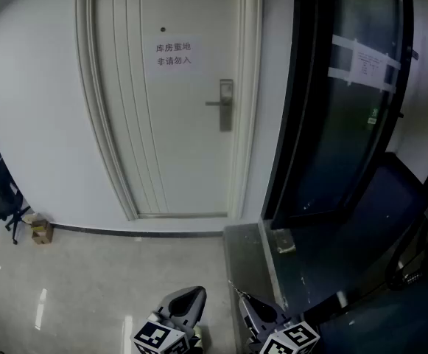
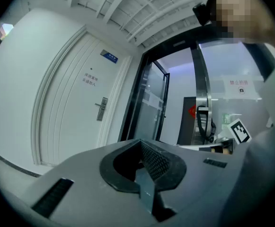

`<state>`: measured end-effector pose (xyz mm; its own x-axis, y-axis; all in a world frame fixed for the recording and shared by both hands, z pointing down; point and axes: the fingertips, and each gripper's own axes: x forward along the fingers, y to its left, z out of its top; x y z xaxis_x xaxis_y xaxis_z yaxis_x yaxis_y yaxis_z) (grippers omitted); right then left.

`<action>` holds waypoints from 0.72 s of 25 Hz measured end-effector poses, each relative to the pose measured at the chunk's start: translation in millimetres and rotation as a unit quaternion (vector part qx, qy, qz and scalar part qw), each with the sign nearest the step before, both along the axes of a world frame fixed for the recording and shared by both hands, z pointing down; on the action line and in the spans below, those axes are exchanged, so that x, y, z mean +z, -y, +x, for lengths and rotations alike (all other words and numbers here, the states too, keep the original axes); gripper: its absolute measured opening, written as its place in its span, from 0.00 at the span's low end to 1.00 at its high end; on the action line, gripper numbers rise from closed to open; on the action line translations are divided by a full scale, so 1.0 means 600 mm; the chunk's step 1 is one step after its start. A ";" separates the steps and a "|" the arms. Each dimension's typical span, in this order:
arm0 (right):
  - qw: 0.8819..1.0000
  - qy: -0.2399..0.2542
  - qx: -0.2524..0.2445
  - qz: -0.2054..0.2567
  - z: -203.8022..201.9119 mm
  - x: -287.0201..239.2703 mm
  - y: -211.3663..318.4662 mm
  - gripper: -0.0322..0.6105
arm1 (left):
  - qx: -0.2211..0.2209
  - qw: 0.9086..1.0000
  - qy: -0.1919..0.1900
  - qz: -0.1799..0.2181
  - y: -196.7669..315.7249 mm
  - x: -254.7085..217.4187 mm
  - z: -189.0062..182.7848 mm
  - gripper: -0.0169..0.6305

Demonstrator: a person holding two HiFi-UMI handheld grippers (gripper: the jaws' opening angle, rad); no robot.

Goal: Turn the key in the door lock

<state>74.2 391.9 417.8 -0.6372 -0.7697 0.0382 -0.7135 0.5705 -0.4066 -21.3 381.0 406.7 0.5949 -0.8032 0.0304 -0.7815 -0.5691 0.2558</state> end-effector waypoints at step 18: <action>0.999 -0.032 0.024 0.015 -0.148 -0.032 0.357 0.08 | 0.032 0.999 0.008 0.031 0.345 -0.025 -0.131 0.03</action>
